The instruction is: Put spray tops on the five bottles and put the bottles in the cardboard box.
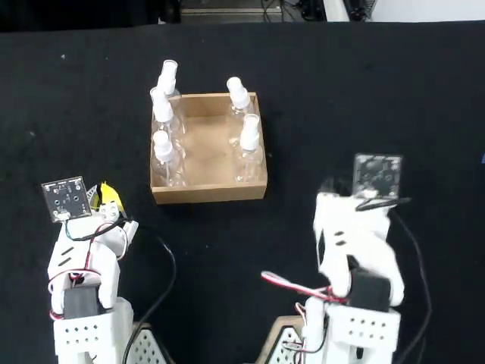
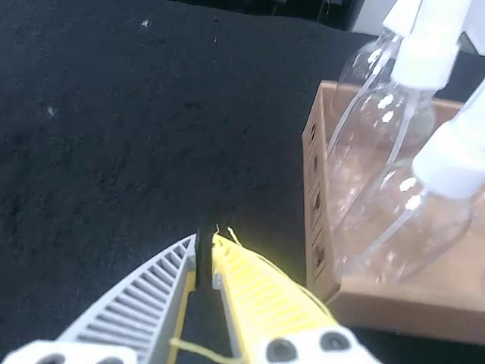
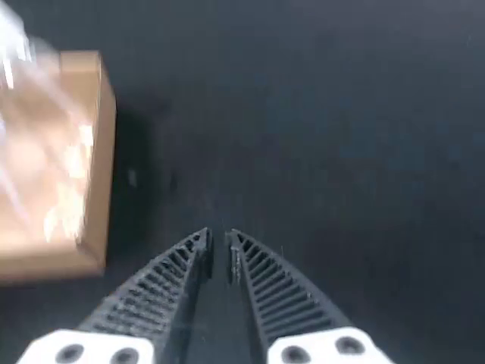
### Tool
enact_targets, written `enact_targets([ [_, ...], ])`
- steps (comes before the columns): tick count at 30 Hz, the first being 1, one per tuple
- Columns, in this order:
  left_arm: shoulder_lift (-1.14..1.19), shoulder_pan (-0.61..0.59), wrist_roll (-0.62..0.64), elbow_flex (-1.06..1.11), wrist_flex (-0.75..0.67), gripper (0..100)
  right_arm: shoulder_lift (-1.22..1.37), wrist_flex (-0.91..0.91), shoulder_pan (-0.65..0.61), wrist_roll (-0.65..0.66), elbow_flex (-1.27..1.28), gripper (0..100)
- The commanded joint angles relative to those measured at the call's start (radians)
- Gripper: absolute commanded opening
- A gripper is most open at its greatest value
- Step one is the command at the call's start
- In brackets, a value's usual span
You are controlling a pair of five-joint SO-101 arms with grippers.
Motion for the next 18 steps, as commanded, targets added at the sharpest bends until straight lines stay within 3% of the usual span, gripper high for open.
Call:
enact_targets([
  [1, -0.005, -0.012, 0.0, 0.05, 0.005, 3, -0.182, 0.051, 0.026, 0.074, 0.091, 1.2],
  [5, -0.006, -0.042, -0.021, 0.048, 0.078, 3, -0.397, 0.046, 0.025, 0.074, 0.271, 1.2],
  [10, -0.005, -0.09, -0.199, 0.05, 0.203, 3, -0.344, 0.052, 0.028, 0.074, 0.357, 1.2],
  [18, -0.005, -0.093, -0.118, 0.05, 0.281, 3, -0.377, 0.204, 0.029, 0.078, 0.363, 1.2],
])
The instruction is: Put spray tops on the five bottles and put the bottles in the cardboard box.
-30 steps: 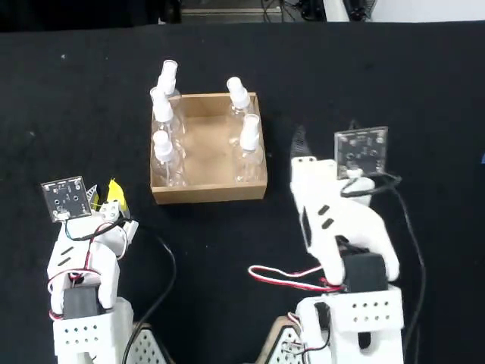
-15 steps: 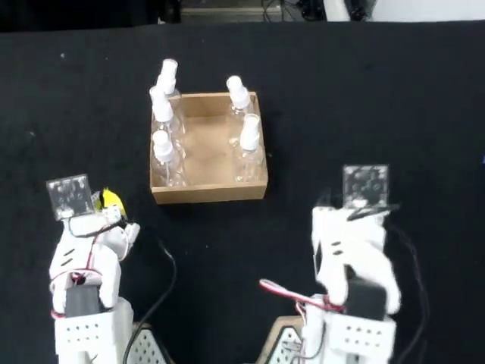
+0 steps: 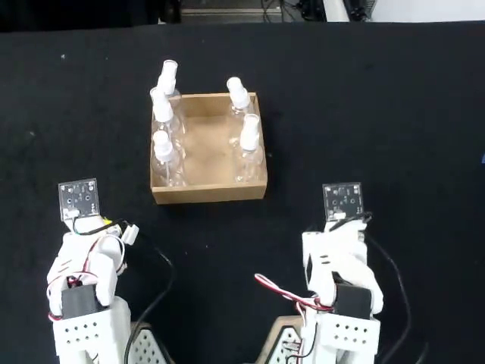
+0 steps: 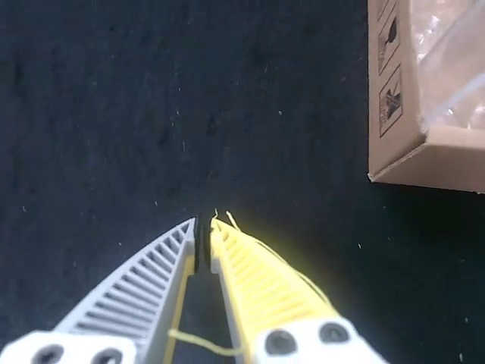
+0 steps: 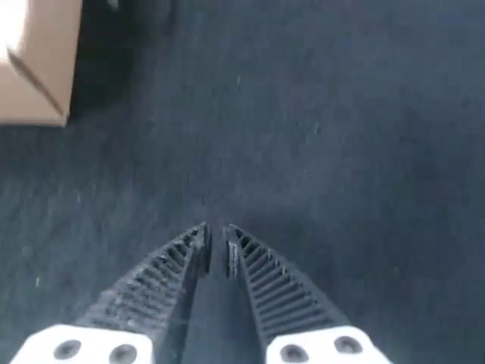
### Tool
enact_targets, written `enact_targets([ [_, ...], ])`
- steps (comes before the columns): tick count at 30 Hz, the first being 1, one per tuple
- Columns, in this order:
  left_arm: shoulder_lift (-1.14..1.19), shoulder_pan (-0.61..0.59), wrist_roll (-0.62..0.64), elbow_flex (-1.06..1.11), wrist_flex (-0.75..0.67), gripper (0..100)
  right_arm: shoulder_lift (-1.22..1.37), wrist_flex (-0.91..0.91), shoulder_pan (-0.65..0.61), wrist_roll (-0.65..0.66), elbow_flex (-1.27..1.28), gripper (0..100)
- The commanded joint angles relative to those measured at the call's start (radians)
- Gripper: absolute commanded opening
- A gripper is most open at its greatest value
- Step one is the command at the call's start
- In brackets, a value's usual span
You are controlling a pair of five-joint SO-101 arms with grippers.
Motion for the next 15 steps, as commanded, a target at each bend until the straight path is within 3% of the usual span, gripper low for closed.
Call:
enact_targets([
  [1, -0.009, -0.013, 0.023, 0.022, 0.008, 3, -0.096, 0.063, 0.026, 0.008, -0.004, 1.2],
  [6, -0.002, -0.019, 0.023, 0.022, 0.021, 3, -0.096, 0.14, 0.025, 0.008, -0.004, 1.1],
  [15, -0.009, 0.039, 0.023, 0.022, 0.241, 3, -0.096, 0.141, 0.025, 0.009, -0.004, 1.1],
])
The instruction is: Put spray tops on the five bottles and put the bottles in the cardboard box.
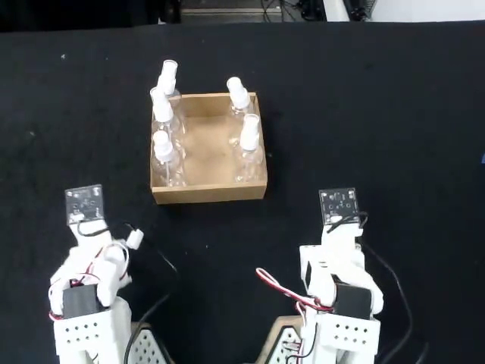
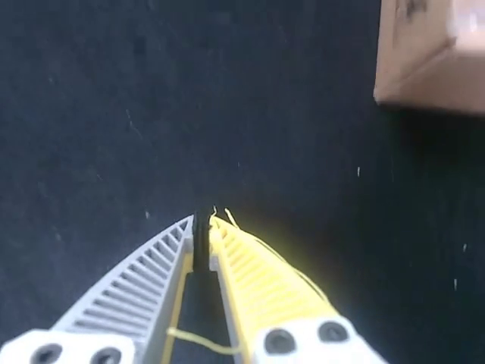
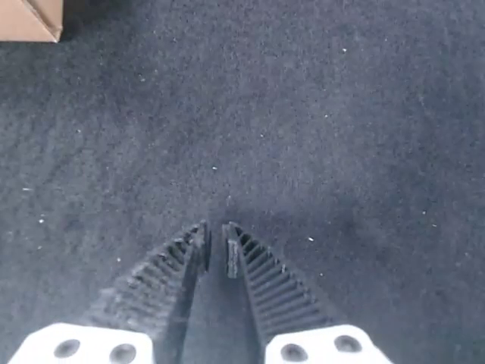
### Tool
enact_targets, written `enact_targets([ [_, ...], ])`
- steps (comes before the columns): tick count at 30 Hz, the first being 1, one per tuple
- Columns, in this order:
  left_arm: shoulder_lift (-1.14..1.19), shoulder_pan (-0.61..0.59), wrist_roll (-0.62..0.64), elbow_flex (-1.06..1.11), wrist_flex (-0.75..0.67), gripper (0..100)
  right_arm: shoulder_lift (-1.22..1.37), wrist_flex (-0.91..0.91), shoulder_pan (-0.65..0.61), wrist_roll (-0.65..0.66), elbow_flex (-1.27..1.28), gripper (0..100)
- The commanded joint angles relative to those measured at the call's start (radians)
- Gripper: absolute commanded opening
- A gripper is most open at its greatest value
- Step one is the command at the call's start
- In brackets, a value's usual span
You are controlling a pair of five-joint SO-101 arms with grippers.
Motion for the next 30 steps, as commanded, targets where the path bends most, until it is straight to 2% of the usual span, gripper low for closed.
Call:
enact_targets([
  [1, -0.008, 0.015, 0.006, 0.022, 0.031, 3, -0.096, 0.006, 0.025, 0.008, -0.004, 1.1],
  [7, -0.008, -0.039, 0.006, 0.022, 0.031, 3, -0.096, 0.006, 0.025, 0.008, -0.004, 1.1],
  [30, -0.008, -0.035, 0.006, 0.022, 0.031, 3, -0.096, 0.006, 0.025, 0.008, -0.004, 1.1],
])
